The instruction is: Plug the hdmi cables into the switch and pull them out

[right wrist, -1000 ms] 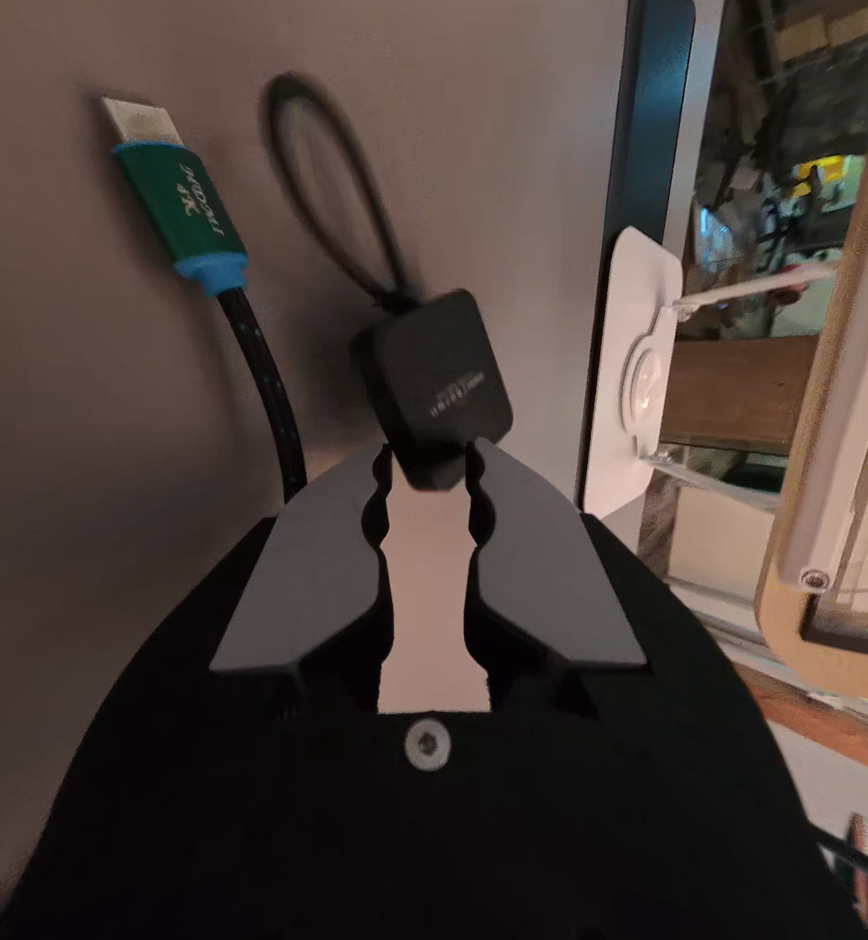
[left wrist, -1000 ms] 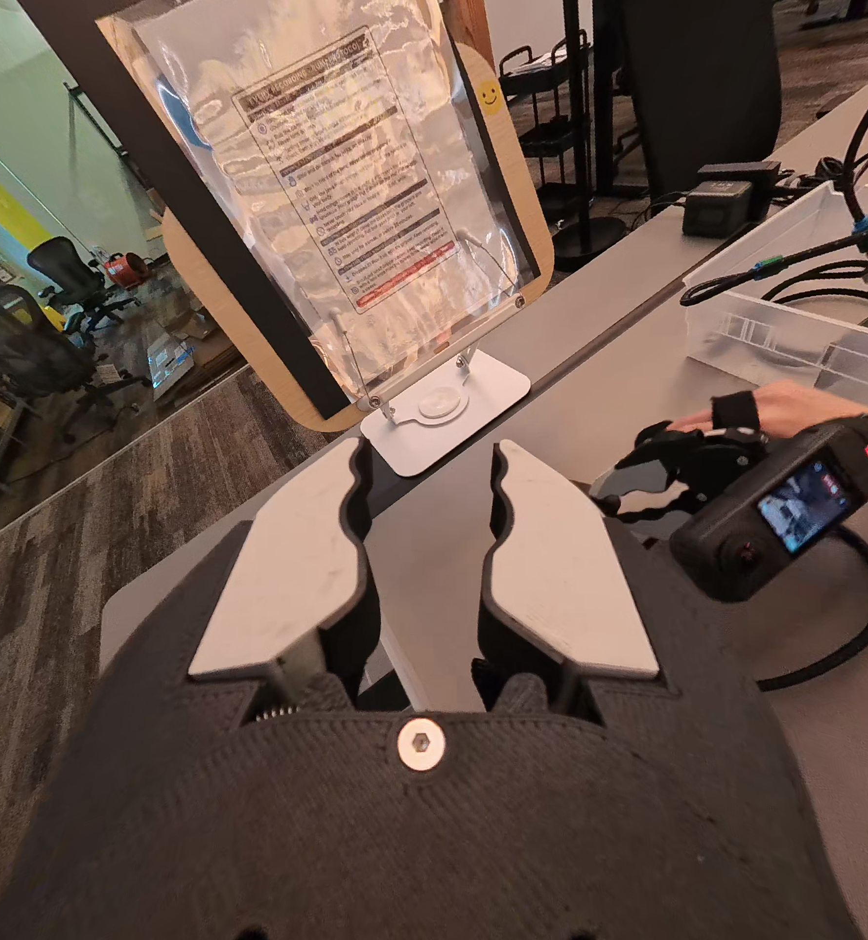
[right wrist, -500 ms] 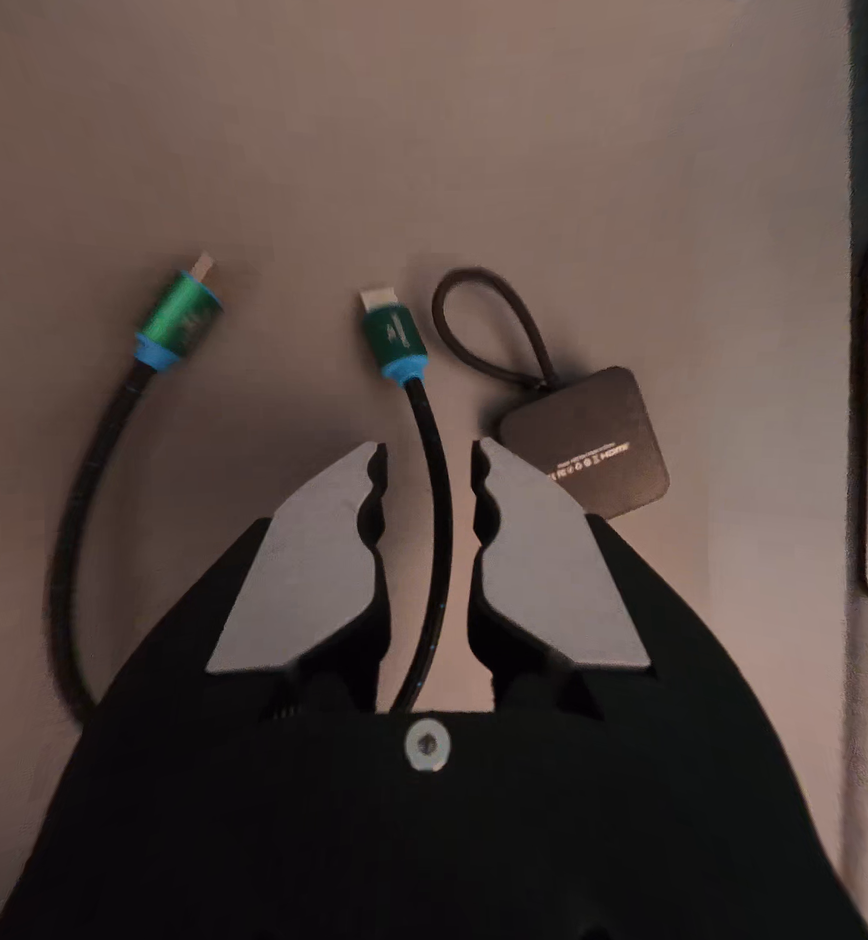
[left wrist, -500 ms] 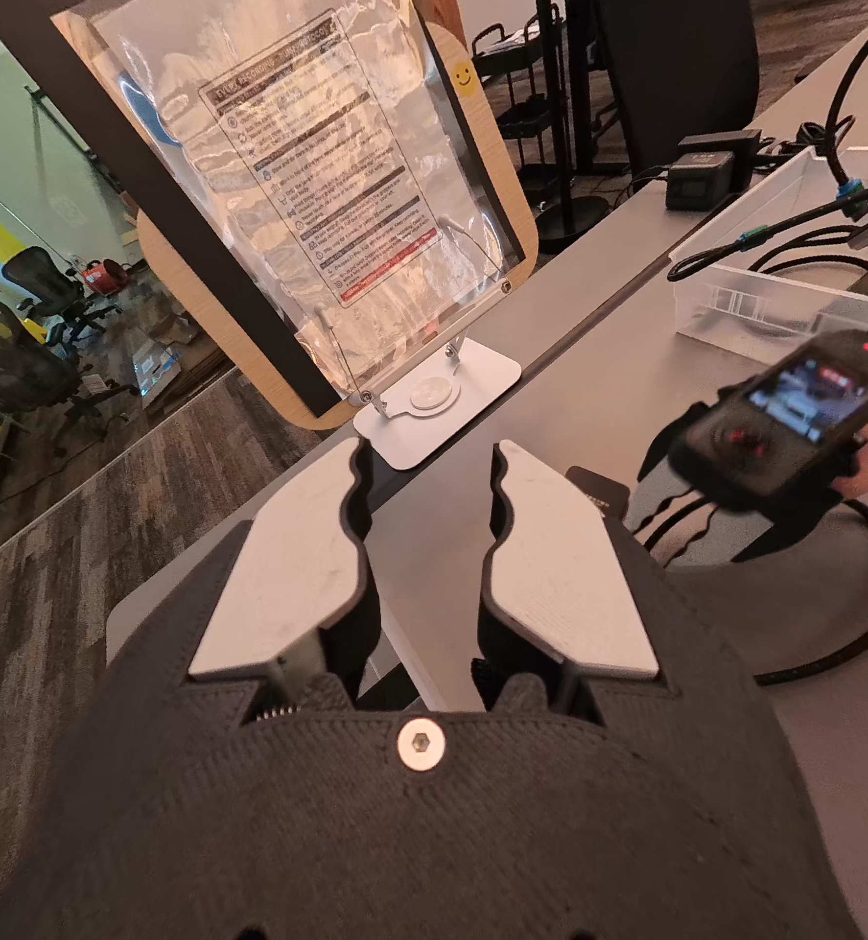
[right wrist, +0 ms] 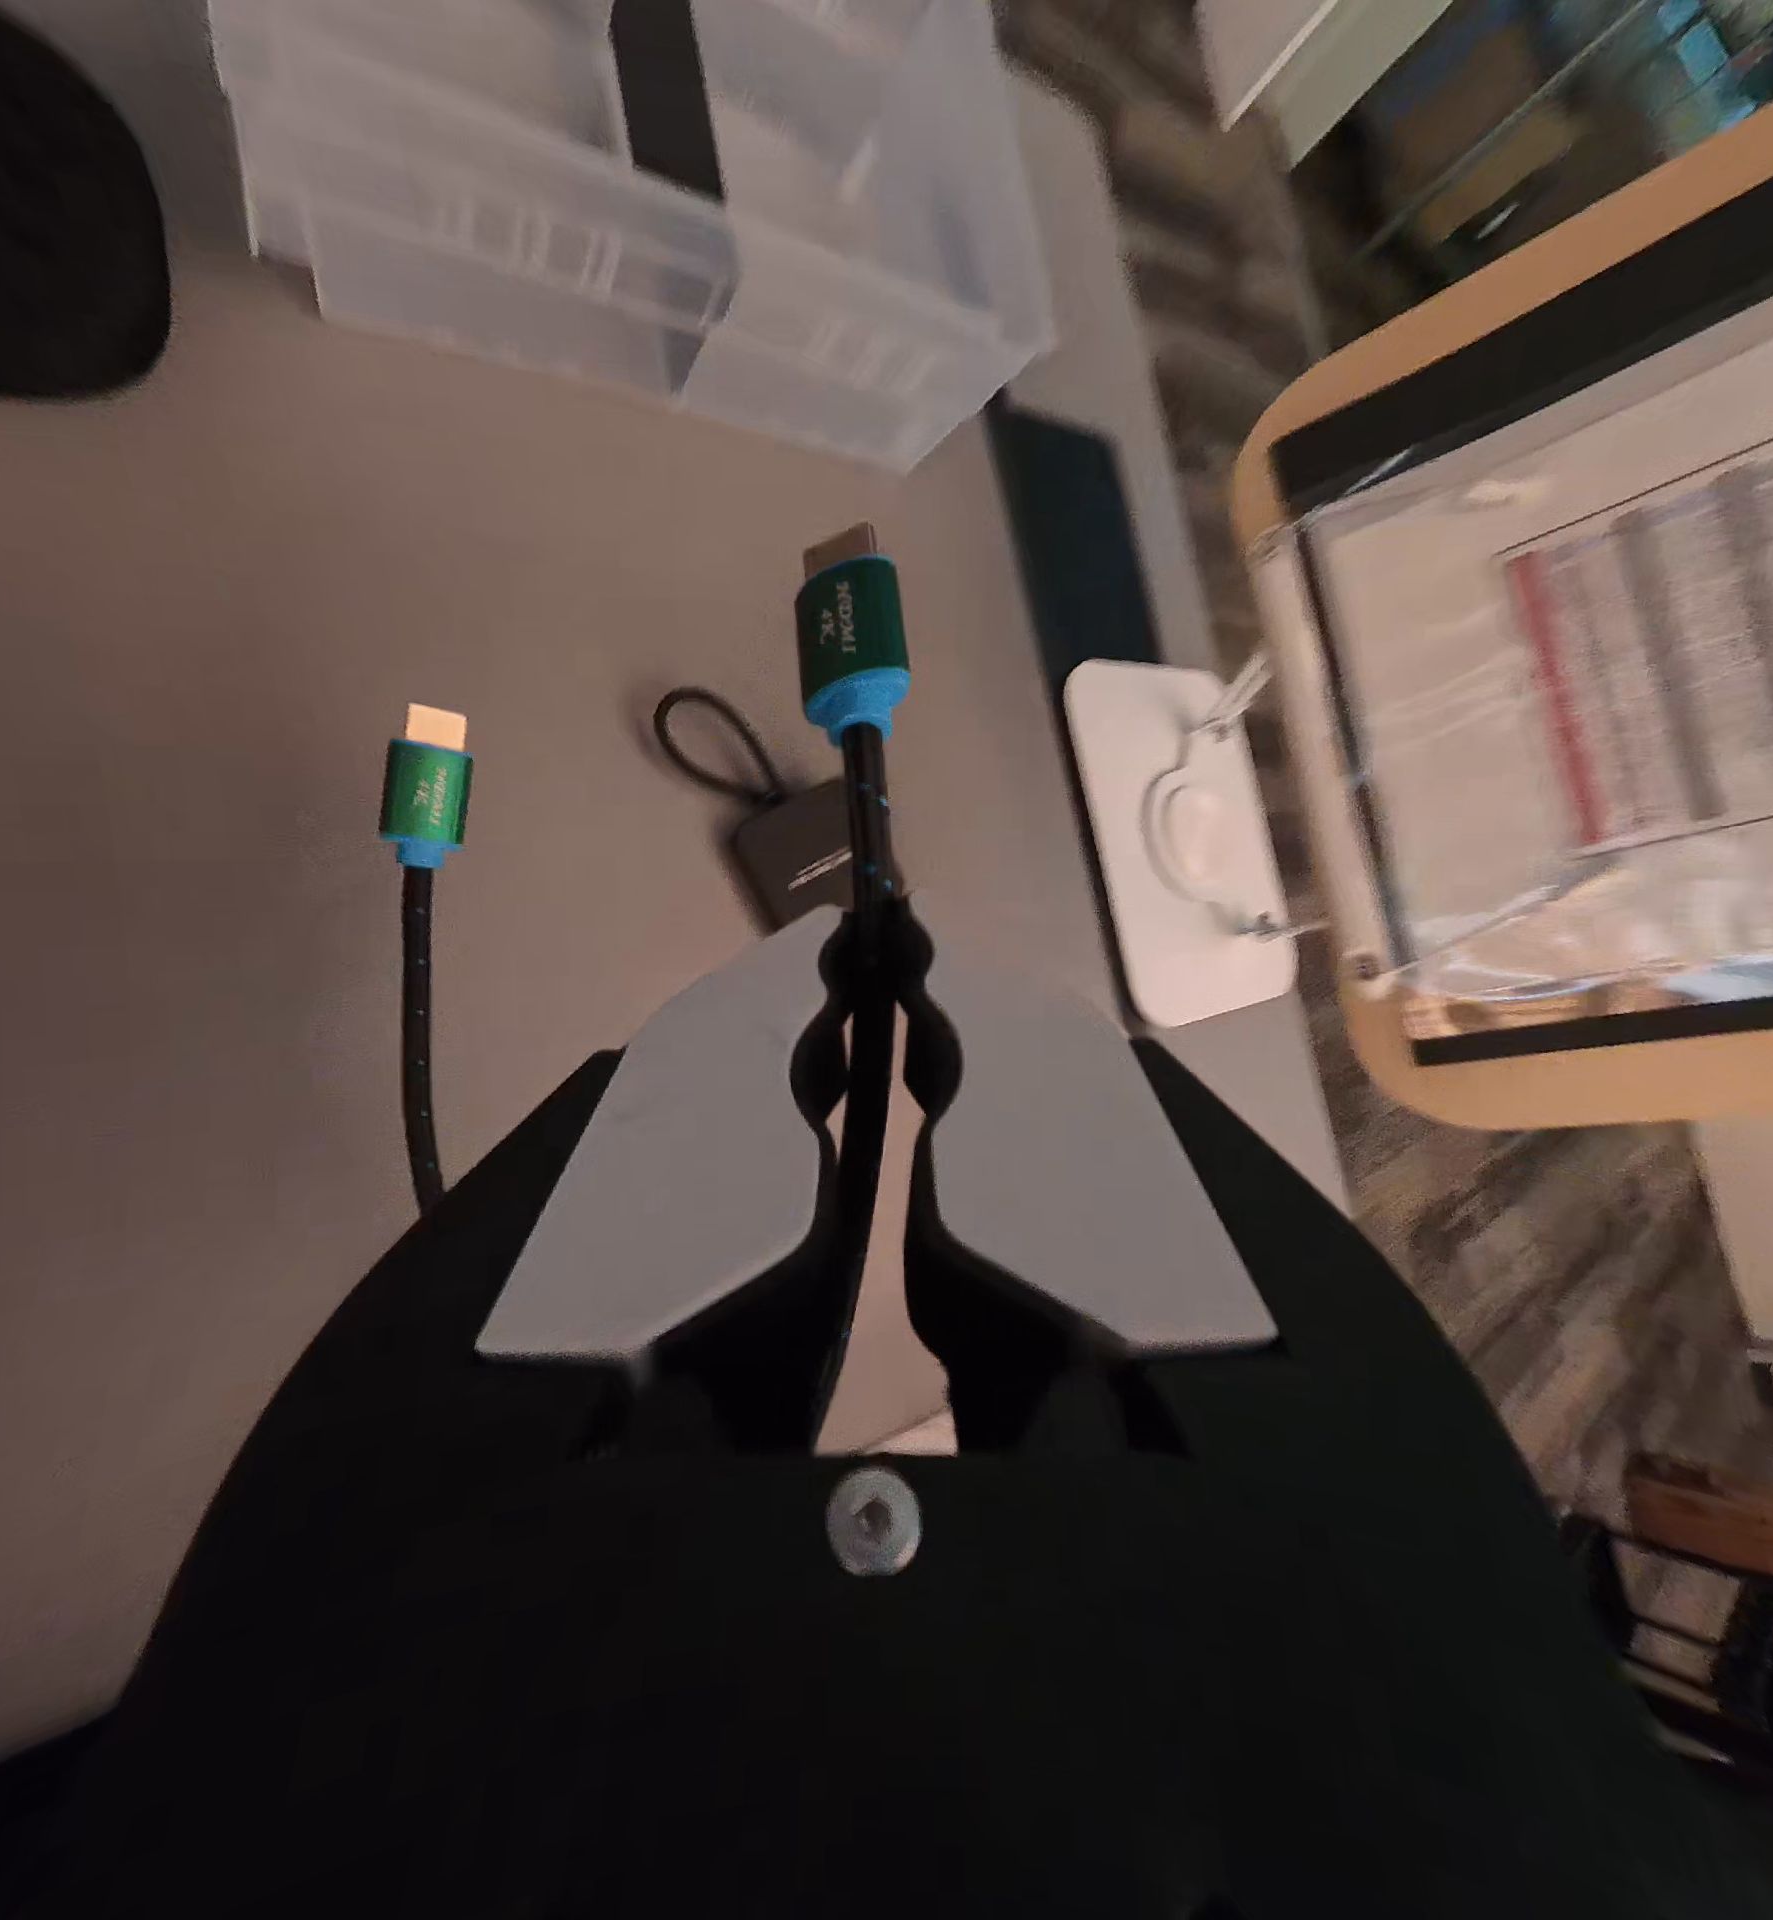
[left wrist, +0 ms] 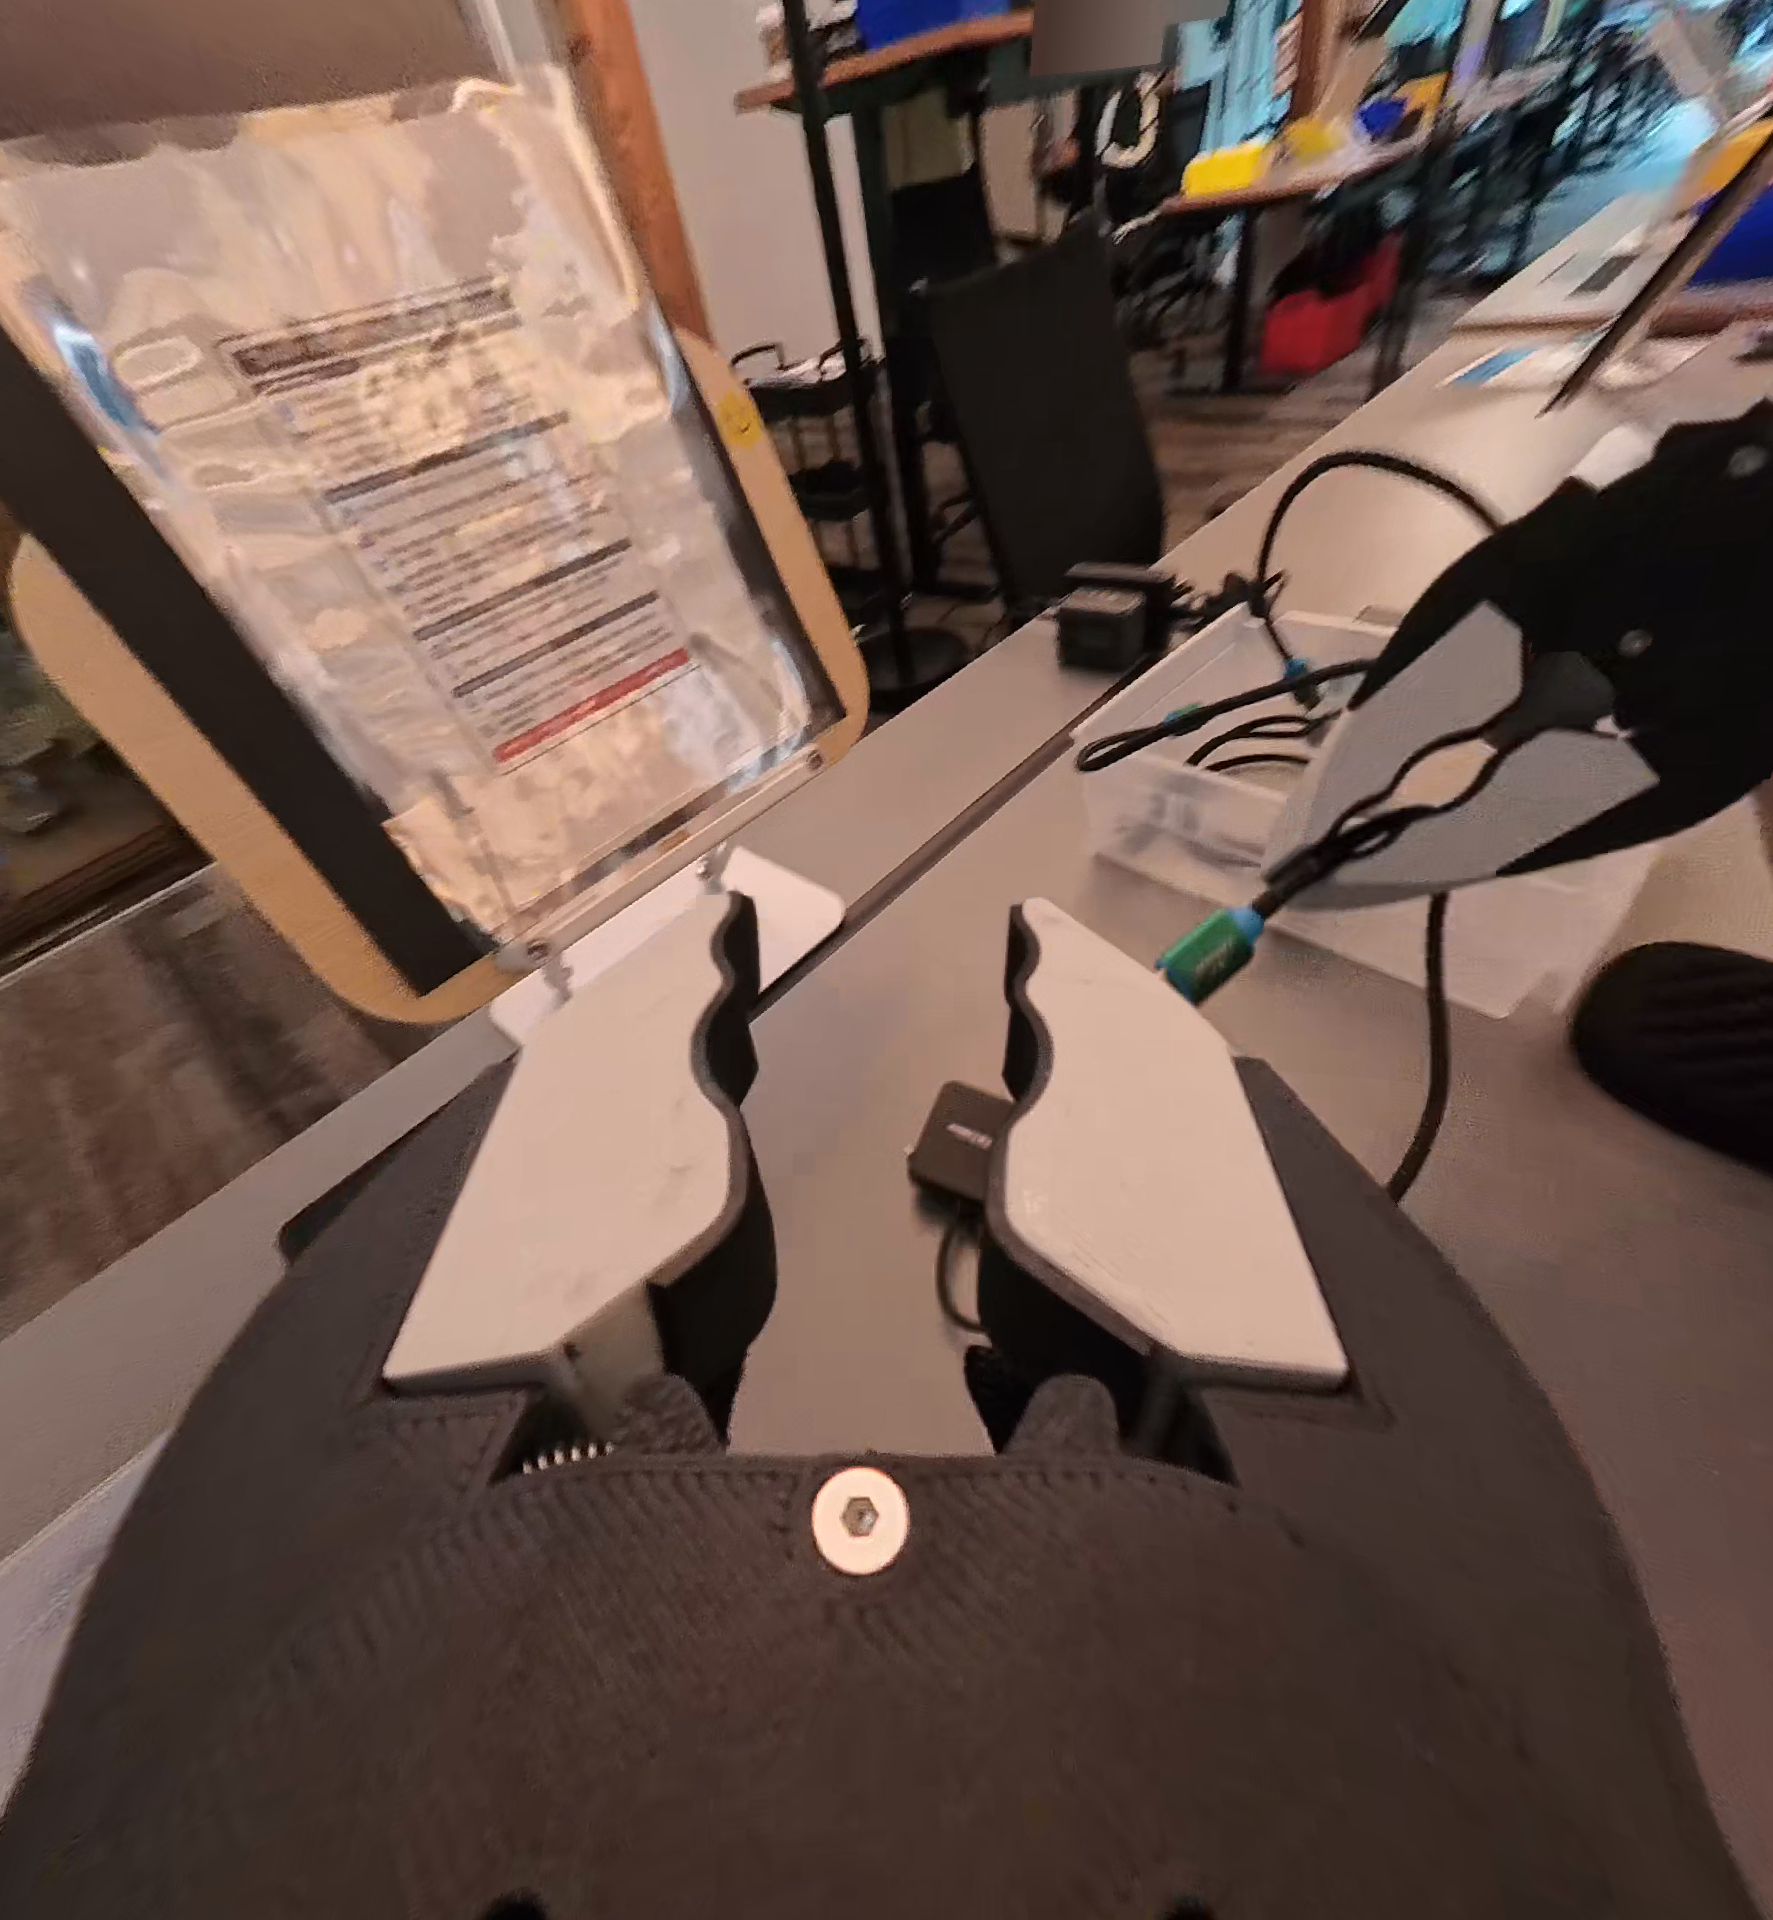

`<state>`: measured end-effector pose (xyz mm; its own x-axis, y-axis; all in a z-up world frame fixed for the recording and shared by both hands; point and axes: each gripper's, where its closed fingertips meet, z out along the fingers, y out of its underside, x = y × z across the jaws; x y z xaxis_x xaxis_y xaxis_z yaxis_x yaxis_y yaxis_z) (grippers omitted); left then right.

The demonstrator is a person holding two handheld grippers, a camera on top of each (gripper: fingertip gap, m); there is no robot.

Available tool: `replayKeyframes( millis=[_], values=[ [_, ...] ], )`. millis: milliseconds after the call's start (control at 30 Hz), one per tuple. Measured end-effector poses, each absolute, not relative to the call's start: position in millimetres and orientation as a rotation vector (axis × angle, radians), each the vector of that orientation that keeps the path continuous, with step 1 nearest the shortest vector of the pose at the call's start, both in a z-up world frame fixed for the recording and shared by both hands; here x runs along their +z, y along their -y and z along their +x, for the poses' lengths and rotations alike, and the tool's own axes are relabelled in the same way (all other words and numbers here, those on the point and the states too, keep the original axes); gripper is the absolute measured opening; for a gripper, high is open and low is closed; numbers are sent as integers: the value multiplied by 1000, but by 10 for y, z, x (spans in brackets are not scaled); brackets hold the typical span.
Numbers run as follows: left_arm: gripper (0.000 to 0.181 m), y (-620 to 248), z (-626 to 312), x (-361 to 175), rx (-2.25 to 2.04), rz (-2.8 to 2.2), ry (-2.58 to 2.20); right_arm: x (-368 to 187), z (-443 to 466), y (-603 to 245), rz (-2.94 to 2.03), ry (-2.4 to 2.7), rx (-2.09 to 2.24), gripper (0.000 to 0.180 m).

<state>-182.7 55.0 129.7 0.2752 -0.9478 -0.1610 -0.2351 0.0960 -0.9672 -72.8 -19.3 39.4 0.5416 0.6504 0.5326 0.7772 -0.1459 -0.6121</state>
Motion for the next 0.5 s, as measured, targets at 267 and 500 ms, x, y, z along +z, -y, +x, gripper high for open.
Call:
replayKeyframes(
  millis=[267, 500],
  values=[
    [50, -142, -1800, 1572, -1152, -1224, -1205, 993, -1032, 869, -1301, 1358, 109, 6],
    [52, 333, -1780, 1620, -1428, -1132, -1334, 1085, -991, 985, -1174, 1334, 361, 6]
  ],
)
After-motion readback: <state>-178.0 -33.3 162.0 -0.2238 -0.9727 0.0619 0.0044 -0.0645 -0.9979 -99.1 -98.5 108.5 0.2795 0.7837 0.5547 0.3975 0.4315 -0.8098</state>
